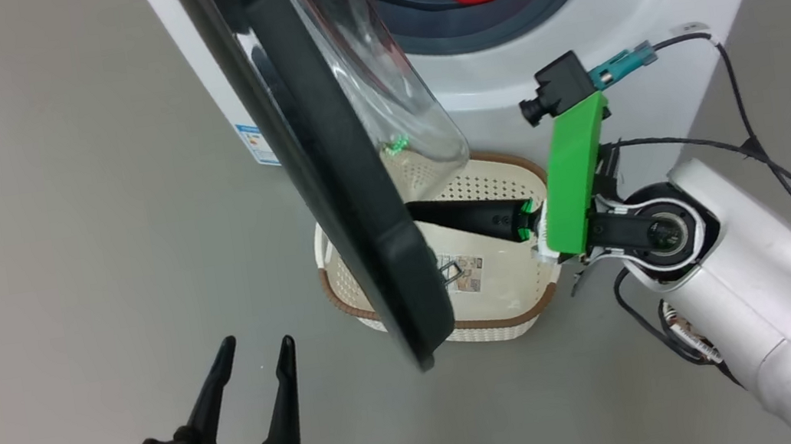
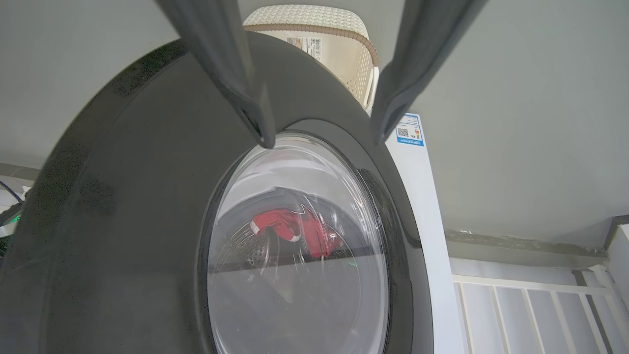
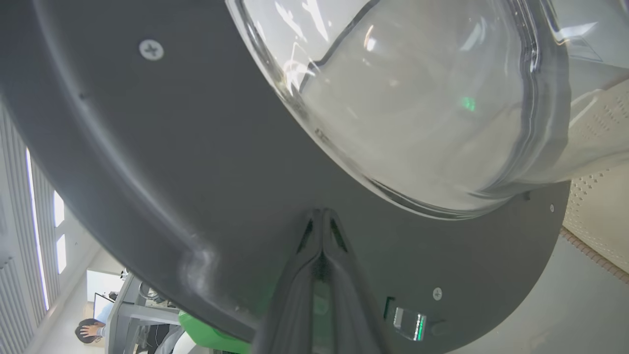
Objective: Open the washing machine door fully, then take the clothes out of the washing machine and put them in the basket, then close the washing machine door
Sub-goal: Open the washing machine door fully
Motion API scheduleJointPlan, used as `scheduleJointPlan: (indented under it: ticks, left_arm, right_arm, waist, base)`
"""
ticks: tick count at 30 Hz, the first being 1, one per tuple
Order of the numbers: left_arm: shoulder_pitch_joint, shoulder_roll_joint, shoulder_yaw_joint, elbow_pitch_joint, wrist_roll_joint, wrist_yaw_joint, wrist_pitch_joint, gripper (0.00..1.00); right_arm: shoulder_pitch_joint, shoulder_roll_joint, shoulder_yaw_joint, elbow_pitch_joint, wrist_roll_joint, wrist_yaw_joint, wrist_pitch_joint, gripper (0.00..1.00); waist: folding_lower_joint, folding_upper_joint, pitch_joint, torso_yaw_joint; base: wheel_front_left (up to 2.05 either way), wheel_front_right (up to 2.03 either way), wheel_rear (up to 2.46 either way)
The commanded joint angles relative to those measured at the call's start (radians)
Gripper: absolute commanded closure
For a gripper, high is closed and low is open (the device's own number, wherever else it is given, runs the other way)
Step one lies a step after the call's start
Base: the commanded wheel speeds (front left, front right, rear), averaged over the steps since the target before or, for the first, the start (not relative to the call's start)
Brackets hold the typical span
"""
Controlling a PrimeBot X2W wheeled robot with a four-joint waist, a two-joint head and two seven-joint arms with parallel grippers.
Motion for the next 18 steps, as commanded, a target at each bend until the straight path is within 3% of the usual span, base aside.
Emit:
scheduleJointPlan:
  ticks: [1, 18]
  left_arm:
    - [-0.001, 0.008, 0.041, -0.017, 0.011, -0.003, -0.008, 0.00]
    - [0.008, 0.000, 0.104, 0.013, 0.015, -0.003, -0.008, 0.00]
  right_arm:
    - [0.015, 0.037, 0.014, -0.039, 0.001, 0.002, 0.000, 1.00]
    - [0.033, 0.072, 0.051, -0.036, 0.001, 0.002, 0.009, 1.00]
  waist:
    - [0.0000, -0.0001, -0.005, 0.015]
    - [0.0000, -0.0001, -0.022, 0.118]
  base:
    - [0.00, 0.00, 0.00]
    - [0.00, 0.00, 0.00]
